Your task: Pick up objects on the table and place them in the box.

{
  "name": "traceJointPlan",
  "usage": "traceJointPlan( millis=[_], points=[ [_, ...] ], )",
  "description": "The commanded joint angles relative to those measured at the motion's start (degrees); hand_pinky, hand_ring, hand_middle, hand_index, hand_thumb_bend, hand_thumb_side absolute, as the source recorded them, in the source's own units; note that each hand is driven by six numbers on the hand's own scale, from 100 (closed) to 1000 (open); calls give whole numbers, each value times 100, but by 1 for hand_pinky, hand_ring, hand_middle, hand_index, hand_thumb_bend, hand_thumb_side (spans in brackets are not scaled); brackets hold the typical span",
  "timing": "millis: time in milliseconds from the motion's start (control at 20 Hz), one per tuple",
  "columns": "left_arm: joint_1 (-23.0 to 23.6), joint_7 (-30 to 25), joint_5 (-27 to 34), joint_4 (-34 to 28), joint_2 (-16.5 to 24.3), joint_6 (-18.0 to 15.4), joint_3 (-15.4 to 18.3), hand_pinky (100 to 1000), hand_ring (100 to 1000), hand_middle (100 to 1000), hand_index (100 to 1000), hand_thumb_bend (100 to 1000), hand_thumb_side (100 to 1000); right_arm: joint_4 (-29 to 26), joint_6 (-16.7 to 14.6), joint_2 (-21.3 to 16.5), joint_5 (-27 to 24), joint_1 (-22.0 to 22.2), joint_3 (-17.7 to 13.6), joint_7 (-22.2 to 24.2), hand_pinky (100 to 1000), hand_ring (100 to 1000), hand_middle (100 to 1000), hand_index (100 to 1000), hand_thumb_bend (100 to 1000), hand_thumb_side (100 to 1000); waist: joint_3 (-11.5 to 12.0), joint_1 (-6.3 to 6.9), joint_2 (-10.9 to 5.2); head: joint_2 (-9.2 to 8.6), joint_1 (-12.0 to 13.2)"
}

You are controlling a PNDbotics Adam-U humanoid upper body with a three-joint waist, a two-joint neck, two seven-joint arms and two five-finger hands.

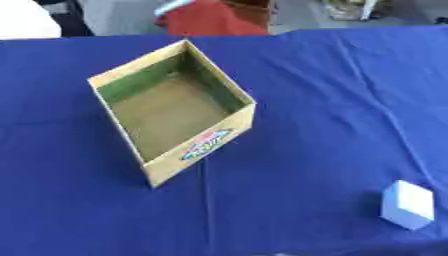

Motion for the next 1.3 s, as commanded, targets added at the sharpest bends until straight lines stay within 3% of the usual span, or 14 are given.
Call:
traceJointPlan(
  millis=[50, 200, 800, 1300],
  points=[
    [-19, 13, -7, -95, 74, -11, 54, 595, 808, 676, 733, 176, 934, -10, -3, -253, 18, -73, -20, 49, 757, 692, 629, 826, 100, 988, -6, -7, -93, 57, 8],
    [-17, 7, -3, -95, 86, -9, 48, 595, 808, 676, 733, 175, 933, 66, 6, -423, 38, -79, 37, 111, 767, 704, 642, 829, 100, 998, -9, -11, -104, 74, 17],
    [50, -17, -1, -95, 171, 5, 24, 595, 808, 676, 733, 174, 932, 529, 2, -1688, 156, 14, 432, 697, 841, 775, 721, 839, 100, 1000, -73, -63, -209, 130, 26],
    [76, -21, -33, -95, 203, 9, 20, 593, 809, 676, 733, 173, 935, 527, -110, -2150, 185, 116, 658, 1327, 881, 846, 797, 874, 100, 1000, -130, -101, -170, -84, -7]
  ],
)
